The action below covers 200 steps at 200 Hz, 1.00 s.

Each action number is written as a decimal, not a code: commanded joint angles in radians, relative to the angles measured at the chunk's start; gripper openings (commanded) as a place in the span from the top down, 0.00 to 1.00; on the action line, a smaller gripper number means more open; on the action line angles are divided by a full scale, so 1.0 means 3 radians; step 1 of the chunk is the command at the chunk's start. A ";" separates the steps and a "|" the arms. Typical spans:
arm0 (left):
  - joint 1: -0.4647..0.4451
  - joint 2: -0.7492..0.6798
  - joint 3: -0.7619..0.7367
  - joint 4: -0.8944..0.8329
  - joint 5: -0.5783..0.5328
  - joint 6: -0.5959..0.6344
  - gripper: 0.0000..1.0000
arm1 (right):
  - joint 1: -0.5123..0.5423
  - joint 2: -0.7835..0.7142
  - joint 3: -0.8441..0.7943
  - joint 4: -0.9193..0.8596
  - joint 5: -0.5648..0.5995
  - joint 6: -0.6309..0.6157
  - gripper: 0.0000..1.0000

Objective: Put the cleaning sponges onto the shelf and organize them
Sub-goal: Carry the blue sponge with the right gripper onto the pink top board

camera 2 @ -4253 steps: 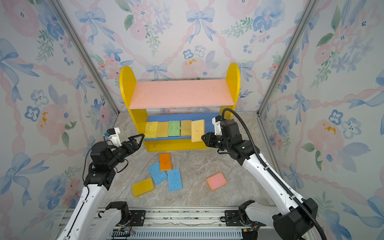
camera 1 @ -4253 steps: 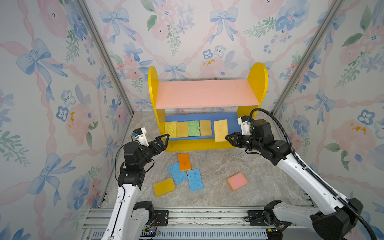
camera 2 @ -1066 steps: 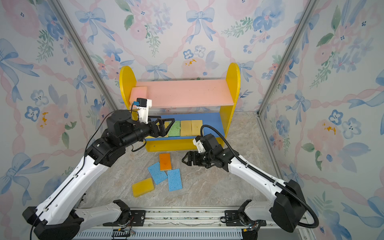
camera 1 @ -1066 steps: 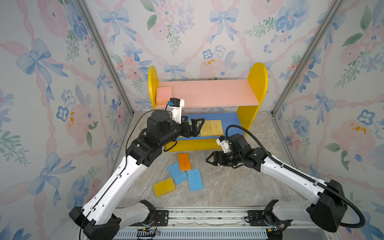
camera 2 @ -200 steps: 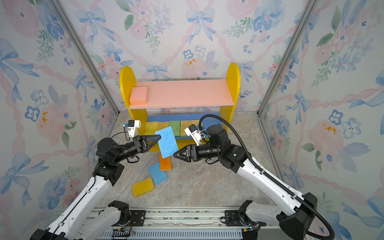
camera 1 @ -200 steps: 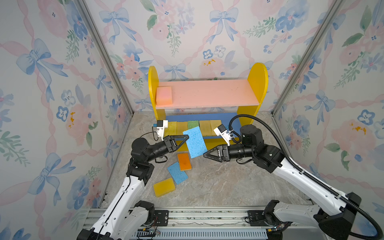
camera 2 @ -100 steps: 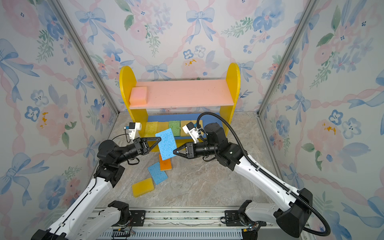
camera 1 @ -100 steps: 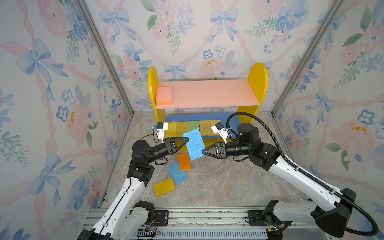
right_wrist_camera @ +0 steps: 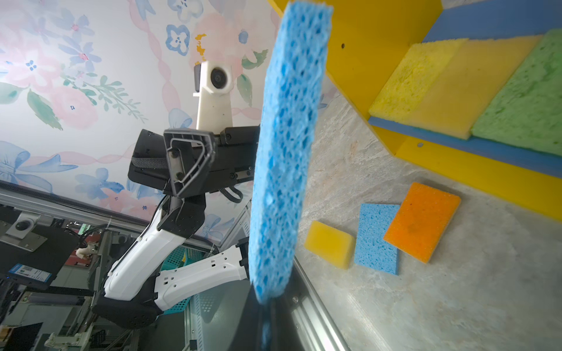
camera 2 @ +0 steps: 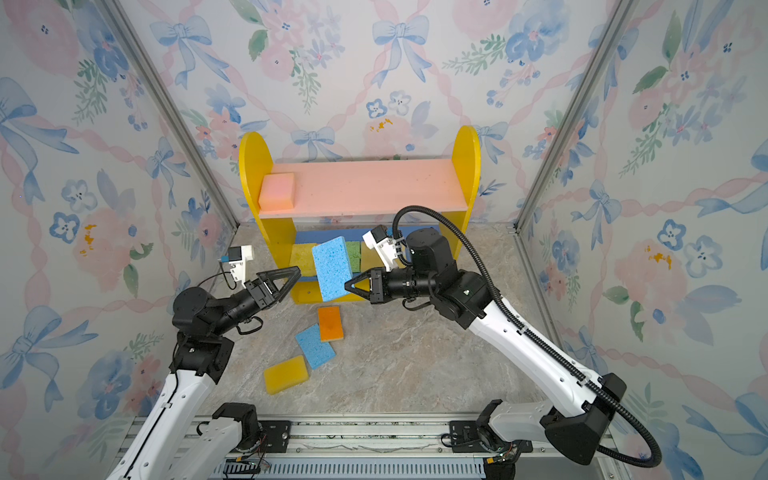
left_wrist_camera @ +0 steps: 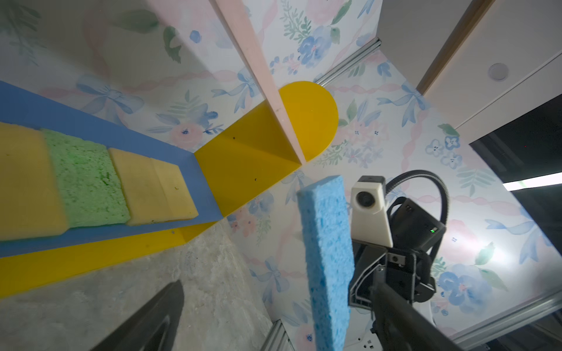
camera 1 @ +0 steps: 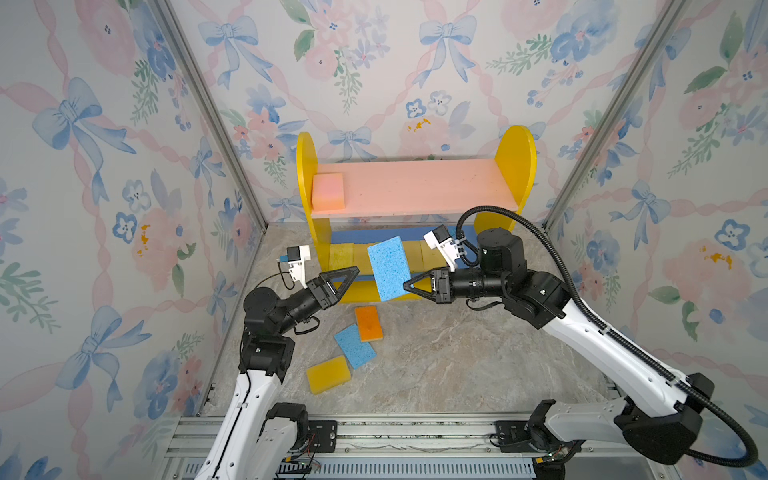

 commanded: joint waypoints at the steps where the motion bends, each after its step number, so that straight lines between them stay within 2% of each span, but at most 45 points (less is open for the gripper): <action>1: 0.0017 -0.0116 0.0303 -0.1102 -0.0518 0.1020 0.02 | -0.0031 0.0126 0.0469 -0.0316 0.0230 -0.0254 0.93; 23: 0.0017 -0.0178 0.0352 -0.1496 -0.0814 0.1350 0.02 | -0.0080 0.0390 0.0920 -0.0420 0.0345 -0.0236 0.93; 62: 0.0022 -0.0270 0.0187 -0.1859 -0.1049 0.1799 0.02 | -0.0153 0.1066 0.1808 -0.0569 0.0629 -0.0048 0.92; 121: 0.0024 -0.0322 0.0050 -0.2025 -0.1215 0.2225 0.02 | -0.0201 0.2376 0.3693 -0.1103 0.0678 0.0006 0.92; 136: 0.0027 -0.0306 -0.0101 -0.2021 -0.1223 0.2226 0.02 | -0.0239 0.2512 0.3823 -0.1034 0.0640 0.0167 0.92; 179: 0.0027 -0.0244 -0.0170 -0.2010 -0.1230 0.2214 0.02 | -0.0342 0.2578 0.3724 -0.0768 0.0567 0.0371 0.91; 191: 0.0027 -0.0238 -0.0173 -0.2009 -0.1233 0.2214 0.02 | -0.0358 0.2604 0.3733 -0.0738 0.0527 0.0410 0.87; 200: 0.0027 -0.0224 -0.0180 -0.2006 -0.1231 0.2210 0.02 | -0.0363 0.2629 0.3741 -0.0731 0.0512 0.0433 0.77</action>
